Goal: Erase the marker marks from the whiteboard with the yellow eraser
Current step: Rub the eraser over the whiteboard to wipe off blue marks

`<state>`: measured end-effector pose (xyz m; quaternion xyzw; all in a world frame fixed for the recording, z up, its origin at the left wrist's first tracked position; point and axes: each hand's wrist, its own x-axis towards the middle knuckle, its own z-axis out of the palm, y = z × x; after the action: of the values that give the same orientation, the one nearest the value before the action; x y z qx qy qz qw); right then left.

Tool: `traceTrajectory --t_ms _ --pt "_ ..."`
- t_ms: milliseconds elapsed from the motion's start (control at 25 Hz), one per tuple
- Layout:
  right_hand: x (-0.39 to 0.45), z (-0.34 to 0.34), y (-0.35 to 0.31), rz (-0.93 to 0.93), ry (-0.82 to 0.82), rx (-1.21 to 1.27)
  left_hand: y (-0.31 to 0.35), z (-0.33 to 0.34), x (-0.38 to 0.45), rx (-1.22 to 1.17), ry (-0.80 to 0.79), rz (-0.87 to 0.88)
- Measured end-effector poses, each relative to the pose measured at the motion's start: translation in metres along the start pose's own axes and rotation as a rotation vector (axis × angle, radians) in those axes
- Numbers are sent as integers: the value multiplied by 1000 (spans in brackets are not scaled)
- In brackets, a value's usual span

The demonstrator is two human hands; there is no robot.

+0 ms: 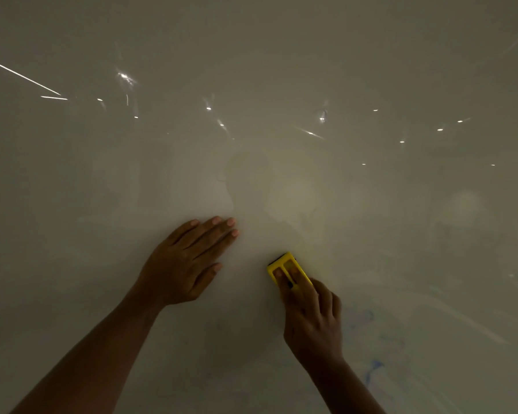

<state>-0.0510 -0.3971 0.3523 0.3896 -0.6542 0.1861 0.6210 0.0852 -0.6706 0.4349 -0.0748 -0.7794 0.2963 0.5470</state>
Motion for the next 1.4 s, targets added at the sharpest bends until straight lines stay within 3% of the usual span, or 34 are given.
traceTrajectory --t_ms 320,360,440,520,560,640,680,720,800,840,880,1000,1040,1200,1400 --pt "-1 1 -10 56 31 16 -21 -6 -28 3 18 1" --pt "-2 1 -13 -7 -10 39 -22 -5 -29 -3 27 4" --pt "3 -1 -4 -304 -130 14 -22 -2 -30 -9 33 7" --pt "27 -6 23 -514 -127 -52 -23 1 -32 -12 33 14" --pt "43 -7 33 -457 -72 -53 -24 2 -32 -14 34 11" --pt "61 -7 33 -110 49 42 -22 2 -32 -19 26 -14" --pt "60 -3 20 -39 79 81 -20 1 -34 -19 25 -30" --pt "53 1 4 -116 56 89 -18 1 -35 -17 29 -41" --pt "40 6 -5 -514 -39 17 -18 1 -38 -17 32 -36" --pt "46 4 3 -620 -53 -14 -19 0 -40 -18 33 -33" --pt "55 2 10 -592 -26 -19 -19 -1 -42 -15 32 -38" --pt "63 -3 10 -19 103 88 -13 -1 -52 0 38 -113" --pt "53 2 -2 15 110 96 -11 -2 -54 -1 49 -131" --pt "8 15 -31 -471 -92 20 -11 -3 -56 -16 63 -151" --pt "8 18 -38 -283 -54 39 -11 -1 -59 -17 78 -157"
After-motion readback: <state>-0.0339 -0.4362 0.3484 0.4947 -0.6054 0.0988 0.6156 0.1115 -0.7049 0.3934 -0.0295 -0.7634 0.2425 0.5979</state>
